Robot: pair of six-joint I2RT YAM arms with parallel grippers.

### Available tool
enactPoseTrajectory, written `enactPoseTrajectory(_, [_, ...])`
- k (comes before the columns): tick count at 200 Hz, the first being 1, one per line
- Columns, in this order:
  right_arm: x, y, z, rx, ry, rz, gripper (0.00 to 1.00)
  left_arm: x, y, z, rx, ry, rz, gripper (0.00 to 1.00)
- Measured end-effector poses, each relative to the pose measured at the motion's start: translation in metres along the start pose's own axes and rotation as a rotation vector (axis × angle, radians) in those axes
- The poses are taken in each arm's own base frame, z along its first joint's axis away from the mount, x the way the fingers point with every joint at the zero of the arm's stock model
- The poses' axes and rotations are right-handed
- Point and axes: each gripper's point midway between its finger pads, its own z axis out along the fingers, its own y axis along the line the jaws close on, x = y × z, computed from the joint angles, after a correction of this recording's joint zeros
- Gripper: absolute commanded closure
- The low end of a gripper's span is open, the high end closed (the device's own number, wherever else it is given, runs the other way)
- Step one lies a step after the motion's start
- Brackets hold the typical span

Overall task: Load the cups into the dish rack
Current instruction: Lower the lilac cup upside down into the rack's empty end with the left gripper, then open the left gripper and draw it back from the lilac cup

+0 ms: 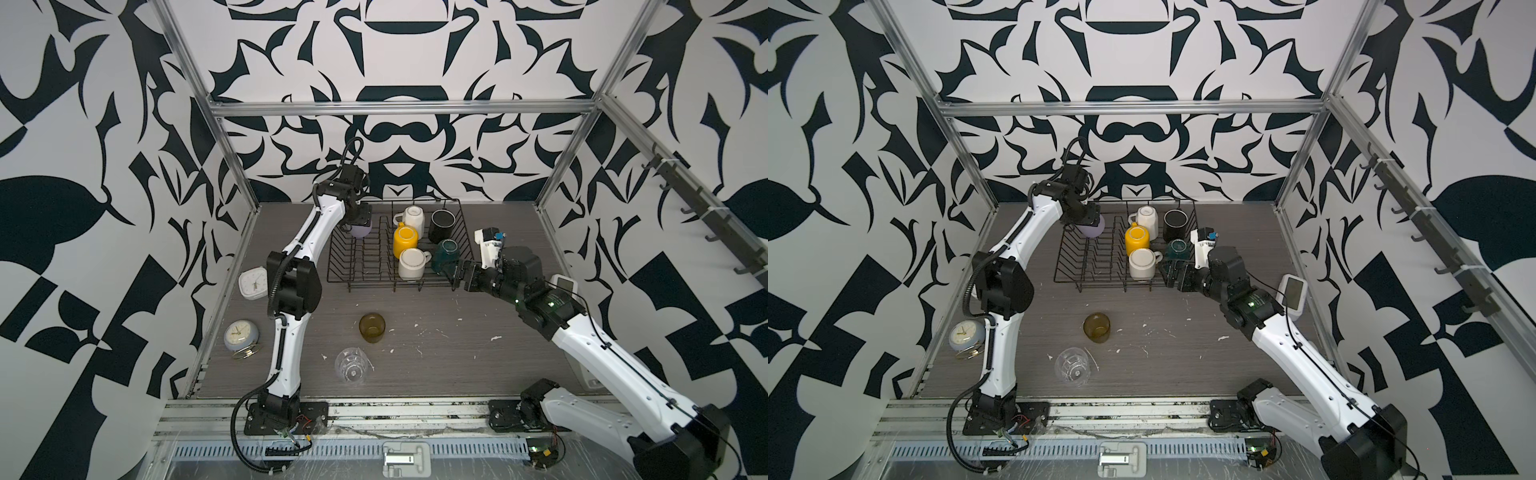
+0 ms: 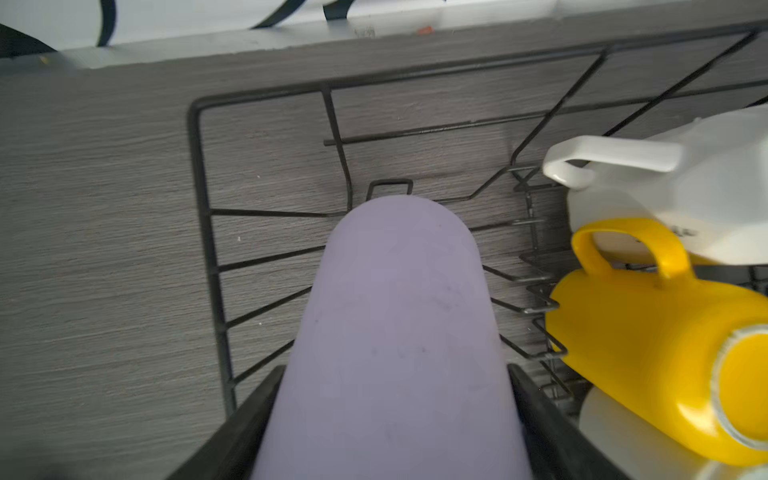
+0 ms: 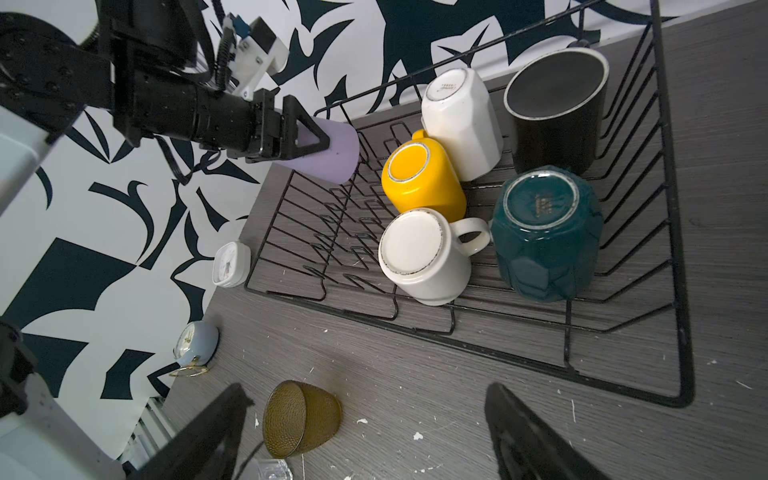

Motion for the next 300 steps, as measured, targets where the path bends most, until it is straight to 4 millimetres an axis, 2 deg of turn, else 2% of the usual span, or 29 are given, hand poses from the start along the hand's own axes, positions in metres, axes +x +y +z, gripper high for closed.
enactPoseTrajectory(37, [0.000, 0.000, 0.000, 0.000, 0.001, -0.006, 0.08, 0.008, -0.001, 0.022, -0.007, 0.038, 0.010, 1.00])
enactPoseTrajectory(76, [0.001, 0.000, 0.000, 0.001, 0.002, -0.006, 0.08, 0.014, 0.000, 0.041, -0.020, 0.063, 0.022, 0.80])
enactPoseTrajectory(84, [0.001, -0.001, 0.001, 0.001, 0.003, -0.005, 0.08, 0.015, 0.001, 0.044, -0.024, 0.064, 0.026, 0.72])
enactPoseTrajectory(94, [0.002, -0.002, 0.001, 0.003, 0.005, -0.005, 0.08, 0.014, 0.002, 0.044, -0.028, 0.064, 0.029, 0.55])
enactPoseTrajectory(122, [0.006, -0.004, 0.002, 0.008, 0.014, -0.002, 0.08, 0.014, 0.002, 0.045, -0.032, 0.063, 0.033, 0.18])
enactPoseTrajectory(127, [0.006, -0.005, 0.002, 0.008, 0.015, -0.002, 0.08, 0.014, 0.002, 0.045, -0.033, 0.063, 0.036, 0.16])
enactPoseTrajectory(133, [0.007, -0.005, 0.002, 0.009, 0.016, -0.002, 0.08, 0.014, 0.003, 0.045, -0.035, 0.063, 0.034, 0.08])
enactPoseTrajectory(147, [0.007, -0.005, 0.003, 0.010, 0.017, -0.001, 0.08, 0.014, 0.003, 0.045, -0.037, 0.061, 0.040, 0.00])
enactPoseTrajectory(183, [0.007, -0.005, 0.003, 0.010, 0.017, -0.001, 0.08, 0.011, 0.003, 0.047, -0.040, 0.048, 0.042, 0.01])
enactPoseTrajectory(224, [0.007, -0.005, 0.003, 0.010, 0.017, -0.001, 0.09, 0.018, 0.004, 0.049, -0.041, 0.061, 0.048, 0.01])
enactPoseTrajectory(243, [0.007, -0.005, 0.003, 0.010, 0.017, -0.003, 0.09, 0.020, 0.005, 0.038, -0.040, 0.050, 0.047, 0.01])
enactPoseTrajectory(264, [0.009, -0.007, 0.003, 0.019, 0.022, -0.007, 0.10, 0.016, 0.007, 0.009, -0.037, -0.002, 0.039, 0.01])
enactPoseTrajectory(278, [0.011, -0.011, 0.003, 0.035, 0.031, -0.008, 0.10, 0.007, 0.008, -0.019, -0.031, -0.072, 0.029, 0.01])
enactPoseTrajectory(300, [0.016, -0.017, 0.006, 0.062, 0.058, -0.009, 0.11, -0.008, 0.010, -0.078, -0.018, -0.220, 0.008, 0.01])
